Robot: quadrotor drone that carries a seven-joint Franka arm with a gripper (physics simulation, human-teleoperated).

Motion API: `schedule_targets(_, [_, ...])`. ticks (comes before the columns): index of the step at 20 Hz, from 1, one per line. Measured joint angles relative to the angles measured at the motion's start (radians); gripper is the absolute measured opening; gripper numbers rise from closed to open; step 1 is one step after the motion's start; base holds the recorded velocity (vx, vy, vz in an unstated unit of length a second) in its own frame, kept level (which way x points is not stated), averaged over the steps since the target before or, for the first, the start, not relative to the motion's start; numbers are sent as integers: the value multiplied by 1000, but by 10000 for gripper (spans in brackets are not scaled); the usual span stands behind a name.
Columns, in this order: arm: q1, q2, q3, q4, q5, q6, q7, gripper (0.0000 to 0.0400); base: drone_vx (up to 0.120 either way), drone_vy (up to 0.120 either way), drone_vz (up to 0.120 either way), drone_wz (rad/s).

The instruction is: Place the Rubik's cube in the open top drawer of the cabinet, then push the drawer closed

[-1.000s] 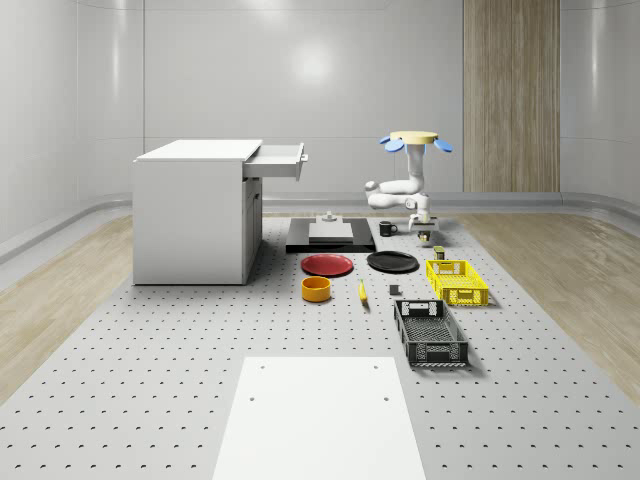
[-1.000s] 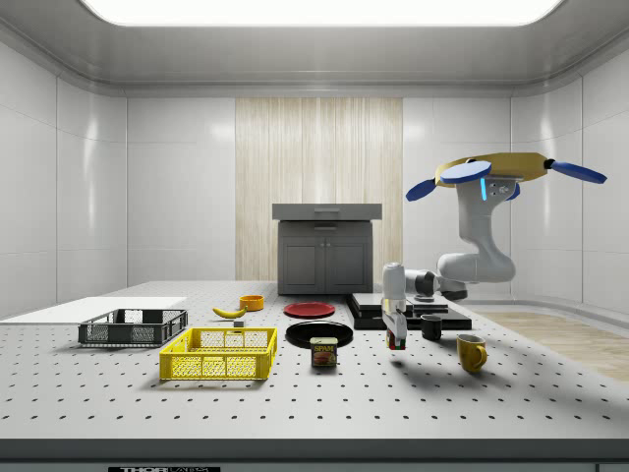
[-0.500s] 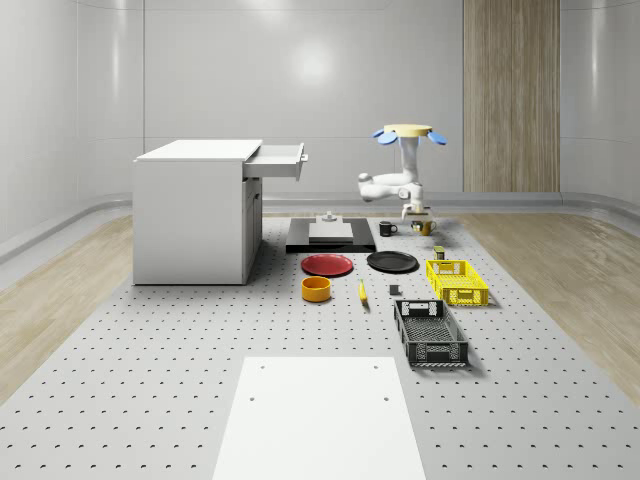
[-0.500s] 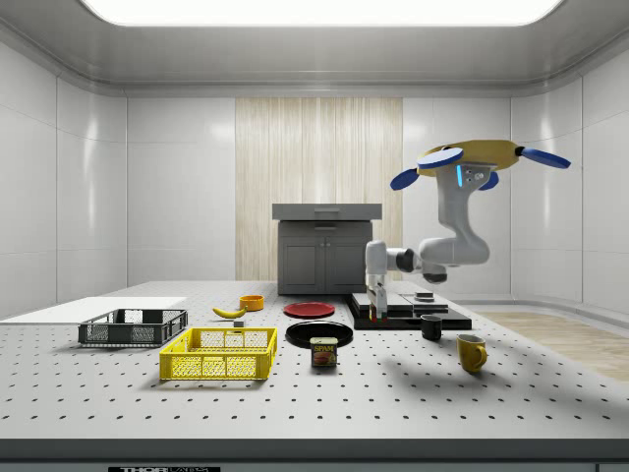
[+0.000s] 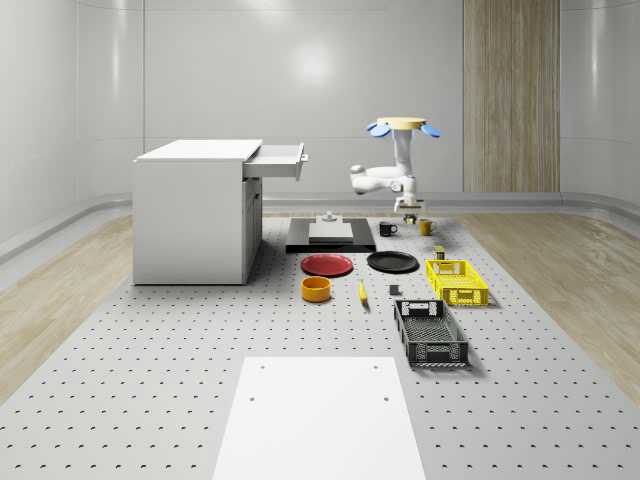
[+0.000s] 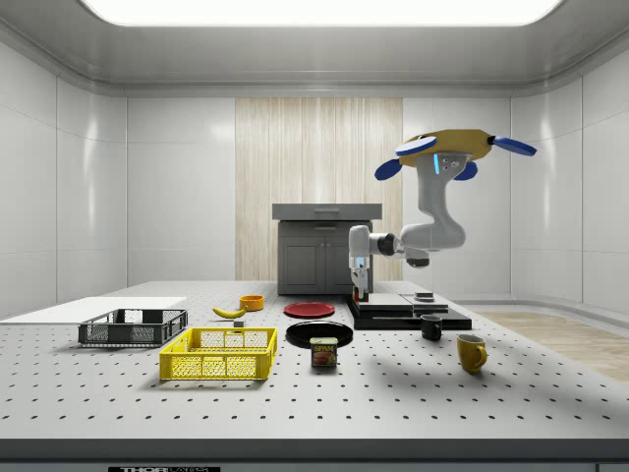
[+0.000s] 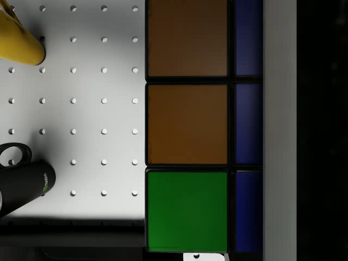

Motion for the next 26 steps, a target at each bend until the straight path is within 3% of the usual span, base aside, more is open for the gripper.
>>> schedule_targets(8, [-4, -25, 5, 1, 11, 23, 4, 325, 115, -120, 120, 0])
schedule_targets(26, [-12, -73, 13, 2, 31, 67, 11, 325, 0, -120, 120, 0])
